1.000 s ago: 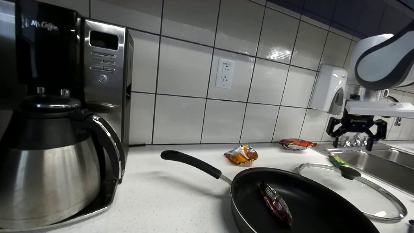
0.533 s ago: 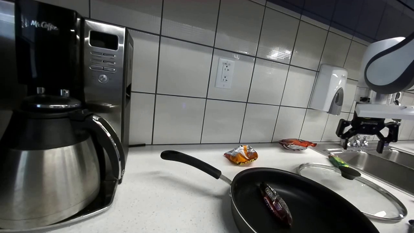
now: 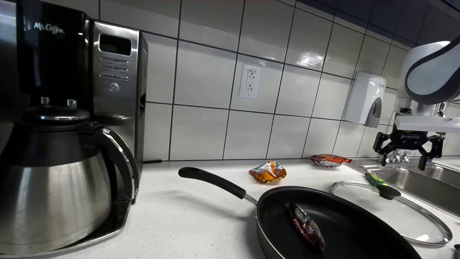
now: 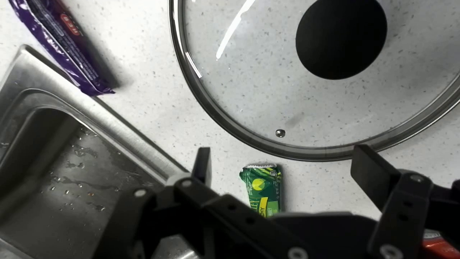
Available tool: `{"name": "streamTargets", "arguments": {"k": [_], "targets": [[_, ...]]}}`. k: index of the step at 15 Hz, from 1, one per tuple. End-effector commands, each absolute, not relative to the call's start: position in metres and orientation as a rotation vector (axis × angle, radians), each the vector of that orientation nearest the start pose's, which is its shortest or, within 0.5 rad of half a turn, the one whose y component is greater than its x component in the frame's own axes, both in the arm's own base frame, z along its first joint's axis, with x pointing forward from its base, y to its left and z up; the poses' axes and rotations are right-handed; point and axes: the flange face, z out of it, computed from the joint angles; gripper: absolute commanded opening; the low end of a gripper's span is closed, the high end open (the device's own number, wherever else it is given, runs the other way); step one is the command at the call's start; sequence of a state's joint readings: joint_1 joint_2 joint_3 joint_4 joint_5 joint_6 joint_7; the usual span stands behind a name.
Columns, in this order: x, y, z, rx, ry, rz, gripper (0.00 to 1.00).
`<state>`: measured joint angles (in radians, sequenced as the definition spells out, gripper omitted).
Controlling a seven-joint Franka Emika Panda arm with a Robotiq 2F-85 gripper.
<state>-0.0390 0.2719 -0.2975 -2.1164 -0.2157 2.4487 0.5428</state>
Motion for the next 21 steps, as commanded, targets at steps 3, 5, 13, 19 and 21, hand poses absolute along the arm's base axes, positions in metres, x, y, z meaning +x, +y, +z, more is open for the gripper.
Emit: {"name": "streamTargets", "arguments": {"k": [3,5,13,19,21], "targets": [[0.551,-0.190,0.297,-3.146,1.155,-0.148,1.00],[0.551,-0.190,0.297,-3.146,1.155,-0.148,1.00],[0.547,-0.236,0.300,-3.103,1.212,-0.339,1.00],[0.548,-0.282,0.281,-3.080,1.185,-0.474,1.00],[0.552,-0.290,0.275,-3.077,1.159,-0.504,1.00]]}}
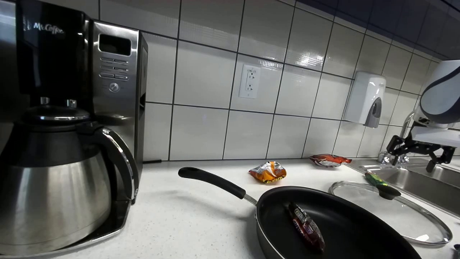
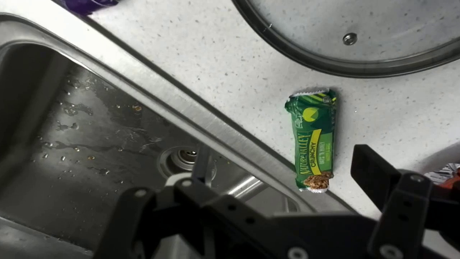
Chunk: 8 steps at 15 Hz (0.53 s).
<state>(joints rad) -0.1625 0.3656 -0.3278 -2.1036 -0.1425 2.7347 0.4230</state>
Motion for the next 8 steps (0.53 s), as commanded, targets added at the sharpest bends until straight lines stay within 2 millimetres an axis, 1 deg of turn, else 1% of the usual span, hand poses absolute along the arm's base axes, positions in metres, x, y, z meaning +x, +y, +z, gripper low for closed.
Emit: {"name": "streamTargets", "arguments": {"k": [1,8], "targets": [[0.556,-0.293,0.272,-3.078,1.150,-0.513,1.00],[0.589,-0.307,0.253,-3.094,1.123,-0.524,1.00]]}}
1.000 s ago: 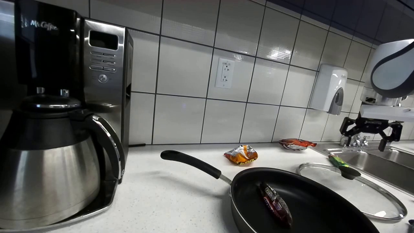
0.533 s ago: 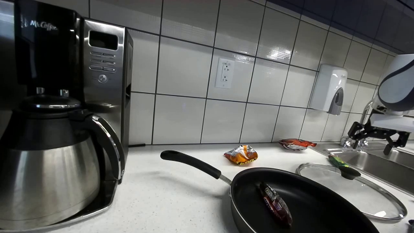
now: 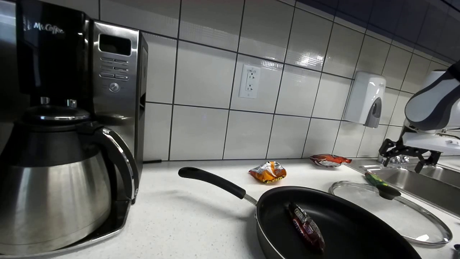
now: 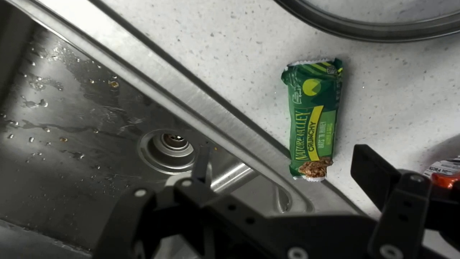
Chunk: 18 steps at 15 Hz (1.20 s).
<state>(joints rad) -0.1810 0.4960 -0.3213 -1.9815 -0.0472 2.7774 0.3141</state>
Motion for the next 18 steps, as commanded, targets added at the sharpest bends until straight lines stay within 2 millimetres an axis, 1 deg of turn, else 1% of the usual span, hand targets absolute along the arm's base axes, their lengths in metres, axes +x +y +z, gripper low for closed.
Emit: {"name": "streamTargets", "arguments": {"k": [1,8,15,18], "targets": [[0.593,-0.308,0.251,-3.087,1.128,-0.521,1.00],[0.614,-0.307,0.229,-3.064,1.093,-0.461,1.00],[0.618,-0.313,0.202,-3.071,1.068,-0.368,1.00],[0.620,-0.315,0.194,-3.079,1.063,-0.340,1.00]]}}
